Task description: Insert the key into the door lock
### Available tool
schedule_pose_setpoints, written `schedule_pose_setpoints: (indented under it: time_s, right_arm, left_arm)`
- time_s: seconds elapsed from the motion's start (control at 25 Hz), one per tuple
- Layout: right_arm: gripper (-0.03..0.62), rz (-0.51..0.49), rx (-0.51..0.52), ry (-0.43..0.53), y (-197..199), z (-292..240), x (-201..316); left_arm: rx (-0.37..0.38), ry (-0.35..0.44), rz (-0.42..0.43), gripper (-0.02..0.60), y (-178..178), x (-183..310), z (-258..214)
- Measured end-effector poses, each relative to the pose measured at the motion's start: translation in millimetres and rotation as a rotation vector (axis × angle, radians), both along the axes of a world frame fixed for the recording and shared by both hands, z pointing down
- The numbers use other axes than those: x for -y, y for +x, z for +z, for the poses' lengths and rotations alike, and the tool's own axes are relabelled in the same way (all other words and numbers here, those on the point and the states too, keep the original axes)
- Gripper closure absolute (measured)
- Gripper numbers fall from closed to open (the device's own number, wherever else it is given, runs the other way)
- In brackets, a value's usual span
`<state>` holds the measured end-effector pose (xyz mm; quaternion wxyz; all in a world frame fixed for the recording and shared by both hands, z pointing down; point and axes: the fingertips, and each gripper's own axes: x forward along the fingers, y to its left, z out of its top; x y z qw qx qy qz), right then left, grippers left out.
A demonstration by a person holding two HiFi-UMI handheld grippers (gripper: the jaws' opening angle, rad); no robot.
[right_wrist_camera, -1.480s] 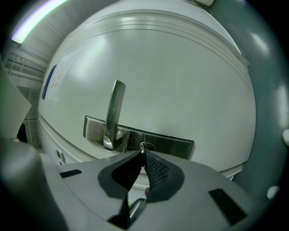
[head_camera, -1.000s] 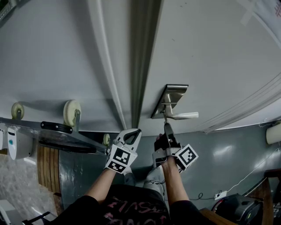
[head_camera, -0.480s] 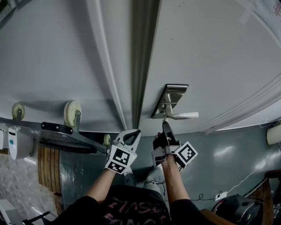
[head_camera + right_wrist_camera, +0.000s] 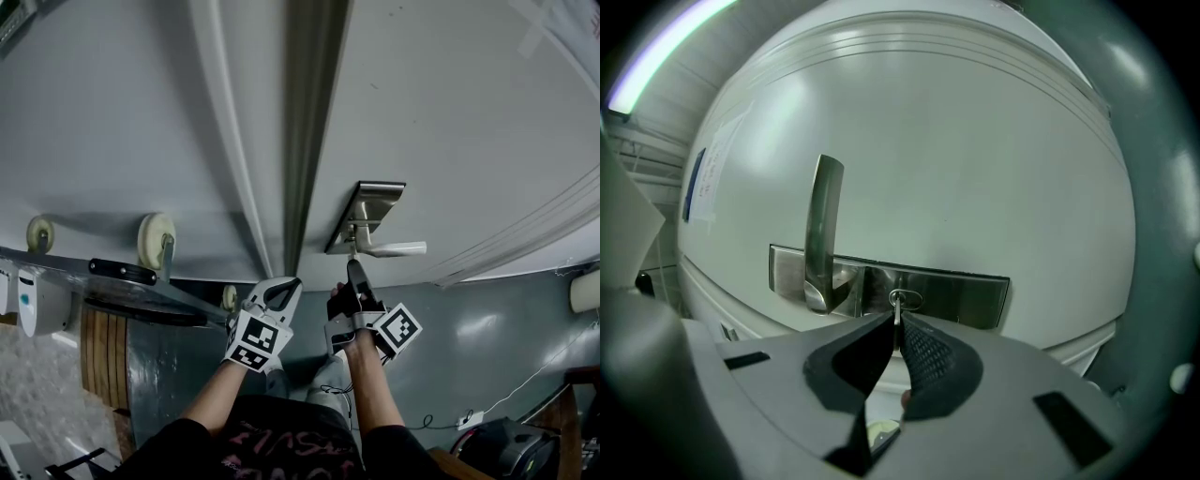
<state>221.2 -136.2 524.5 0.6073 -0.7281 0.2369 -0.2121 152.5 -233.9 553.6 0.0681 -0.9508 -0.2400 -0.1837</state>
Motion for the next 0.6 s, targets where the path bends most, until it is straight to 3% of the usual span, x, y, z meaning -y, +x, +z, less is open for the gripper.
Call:
schedule_pose_setpoints:
  time_s: [0.6]
  right_arm:
    - [0.516,-0.007,0.002,0.008,4.3,0.3,1.0]
  left_arm:
    - [-0.008,-0.002,-0.013,0.569,4.1,-1.0,-8.1]
